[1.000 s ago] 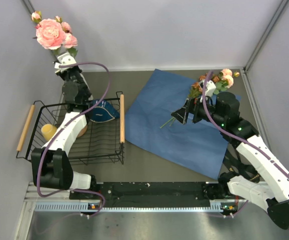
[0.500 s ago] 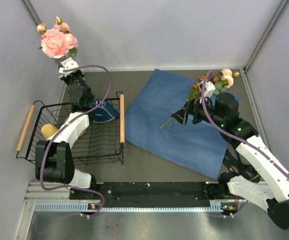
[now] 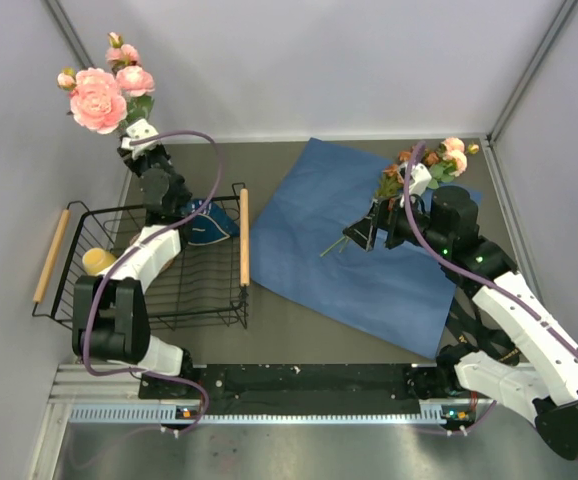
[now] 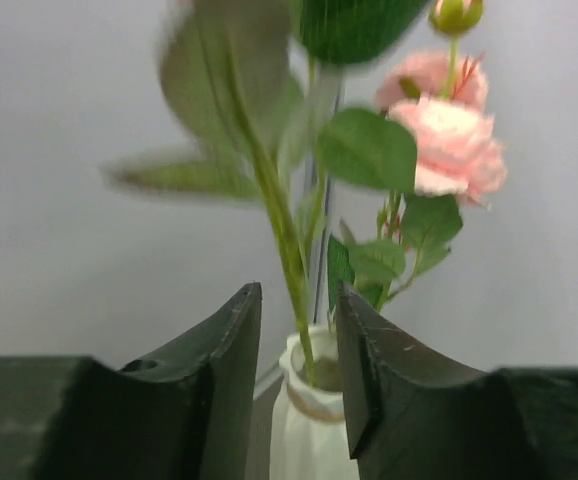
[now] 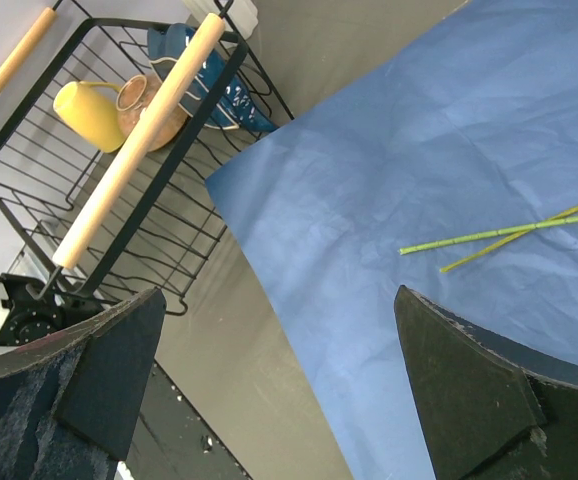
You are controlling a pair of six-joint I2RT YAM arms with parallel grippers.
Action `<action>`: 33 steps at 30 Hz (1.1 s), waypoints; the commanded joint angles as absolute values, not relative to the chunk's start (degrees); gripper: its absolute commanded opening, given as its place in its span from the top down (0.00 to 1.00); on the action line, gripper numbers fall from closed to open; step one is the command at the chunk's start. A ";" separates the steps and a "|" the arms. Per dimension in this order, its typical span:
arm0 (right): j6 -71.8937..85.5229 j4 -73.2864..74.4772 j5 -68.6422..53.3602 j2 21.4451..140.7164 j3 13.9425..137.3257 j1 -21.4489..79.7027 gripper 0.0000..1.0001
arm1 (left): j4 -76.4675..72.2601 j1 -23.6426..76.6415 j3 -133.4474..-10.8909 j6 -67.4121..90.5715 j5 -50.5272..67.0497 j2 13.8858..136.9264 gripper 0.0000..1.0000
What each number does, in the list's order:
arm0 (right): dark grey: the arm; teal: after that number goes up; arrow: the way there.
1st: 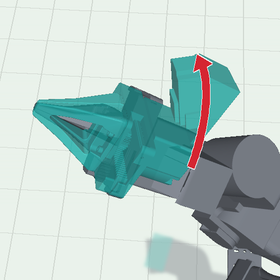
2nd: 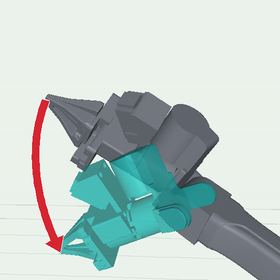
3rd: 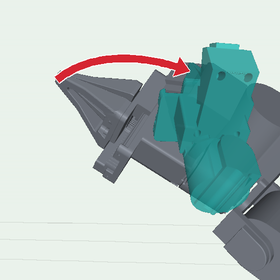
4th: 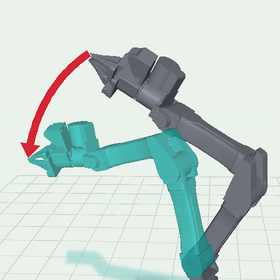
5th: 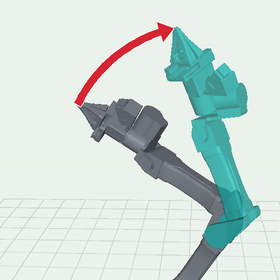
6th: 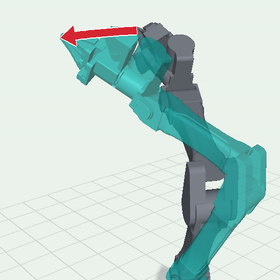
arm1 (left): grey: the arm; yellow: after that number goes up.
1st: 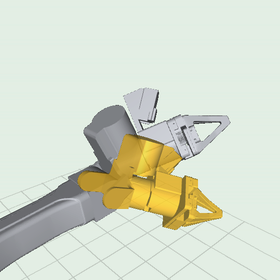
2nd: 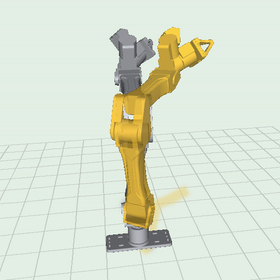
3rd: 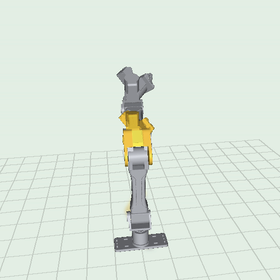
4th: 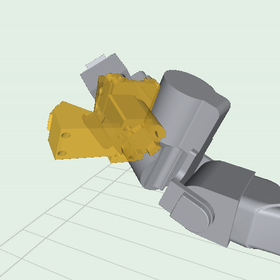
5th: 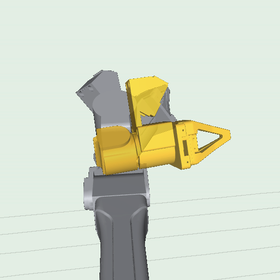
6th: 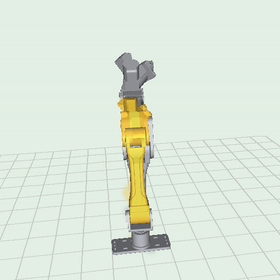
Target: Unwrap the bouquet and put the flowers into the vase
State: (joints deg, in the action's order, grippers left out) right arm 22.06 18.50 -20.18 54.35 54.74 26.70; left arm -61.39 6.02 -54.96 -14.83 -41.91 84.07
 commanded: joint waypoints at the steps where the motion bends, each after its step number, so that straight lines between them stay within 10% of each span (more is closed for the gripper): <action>1: 21.62 17.31 -20.48 53.53 54.32 26.19 0.01 | -55.30 5.71 -53.44 -13.46 -43.07 81.13 0.47; 7: 21.71 16.88 -20.83 54.40 54.05 26.19 0.01 | -40.98 5.71 -54.14 -4.87 -39.12 74.90 0.01; 14: 23.20 15.38 -20.13 56.33 53.61 26.19 0.01 | -11.15 5.71 -55.28 15.52 -26.04 64.26 0.01; 23: 43.13 19.77 -3.68 63.45 53.09 14.46 0.01 | -3.06 6.41 -51.43 33.20 21.31 53.44 0.04; 29: 48.69 15.56 -2.73 78.03 55.36 7.65 0.07 | -3.35 30.11 -54.91 30.69 26.64 61.14 0.05; 33: 48.25 10.38 1.65 87.96 60.54 5.72 0.28 | -2.64 42.34 -61.77 25.67 25.05 67.13 0.08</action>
